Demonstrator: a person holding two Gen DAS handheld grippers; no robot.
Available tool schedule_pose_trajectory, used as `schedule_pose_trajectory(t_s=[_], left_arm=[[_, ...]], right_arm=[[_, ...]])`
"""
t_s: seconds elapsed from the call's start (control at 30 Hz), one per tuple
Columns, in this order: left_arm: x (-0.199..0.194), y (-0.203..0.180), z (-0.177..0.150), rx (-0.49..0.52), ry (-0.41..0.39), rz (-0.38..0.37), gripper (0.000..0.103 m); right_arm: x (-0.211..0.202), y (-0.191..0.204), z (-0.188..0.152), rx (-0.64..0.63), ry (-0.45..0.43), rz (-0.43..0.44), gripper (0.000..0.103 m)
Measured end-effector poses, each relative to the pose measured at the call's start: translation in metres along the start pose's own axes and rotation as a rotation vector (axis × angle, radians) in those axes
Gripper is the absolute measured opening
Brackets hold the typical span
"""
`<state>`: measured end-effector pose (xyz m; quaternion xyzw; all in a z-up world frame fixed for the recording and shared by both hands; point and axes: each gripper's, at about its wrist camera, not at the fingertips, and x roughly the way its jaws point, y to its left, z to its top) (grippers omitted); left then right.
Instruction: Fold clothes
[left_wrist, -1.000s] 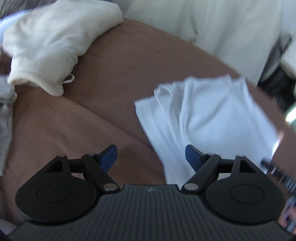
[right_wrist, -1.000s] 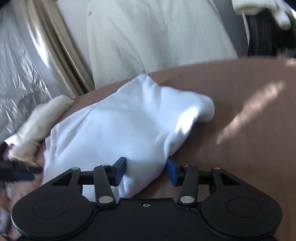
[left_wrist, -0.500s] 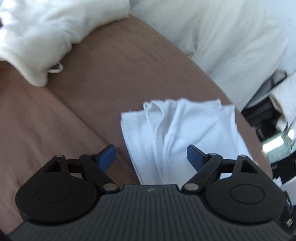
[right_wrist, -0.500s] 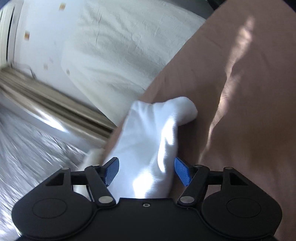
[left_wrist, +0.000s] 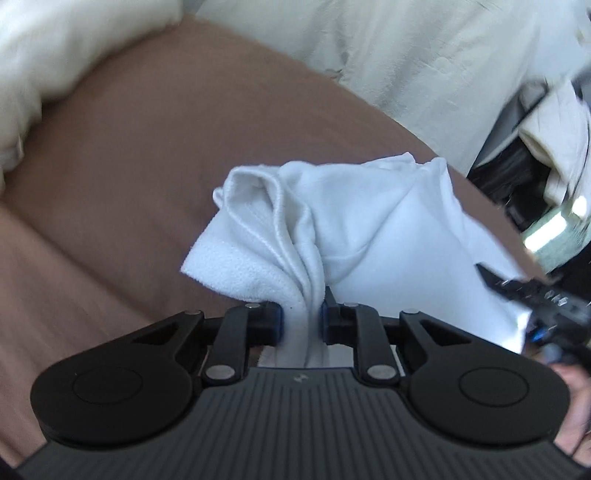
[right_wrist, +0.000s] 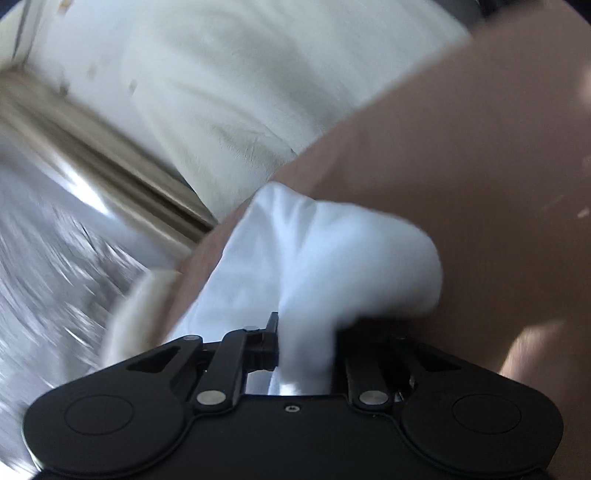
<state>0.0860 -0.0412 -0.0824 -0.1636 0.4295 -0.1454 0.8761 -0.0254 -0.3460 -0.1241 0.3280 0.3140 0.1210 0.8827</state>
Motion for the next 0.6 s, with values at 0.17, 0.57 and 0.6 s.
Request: schedule_pose_trajectory(t_s=[0.17, 0.57, 0.6], left_arm=[[-0.042, -0.024, 0.009, 0.101, -0.131, 0.077, 0.017], [-0.24, 0.072, 0.097, -0.196, -0.59, 0.095, 0.017], [-0.242, 0.081, 0.097, -0.211, -0.611, 0.118, 0.017]], right_arm=[[-0.032, 0.07, 0.004, -0.27, -0.106, -0.025, 0.016], [0.02, 0.284, 0.048, -0.708, -0.181, 0.191, 0.016], [0.032, 0.3, 0.051, -0.735, -0.184, 0.203, 0.016]])
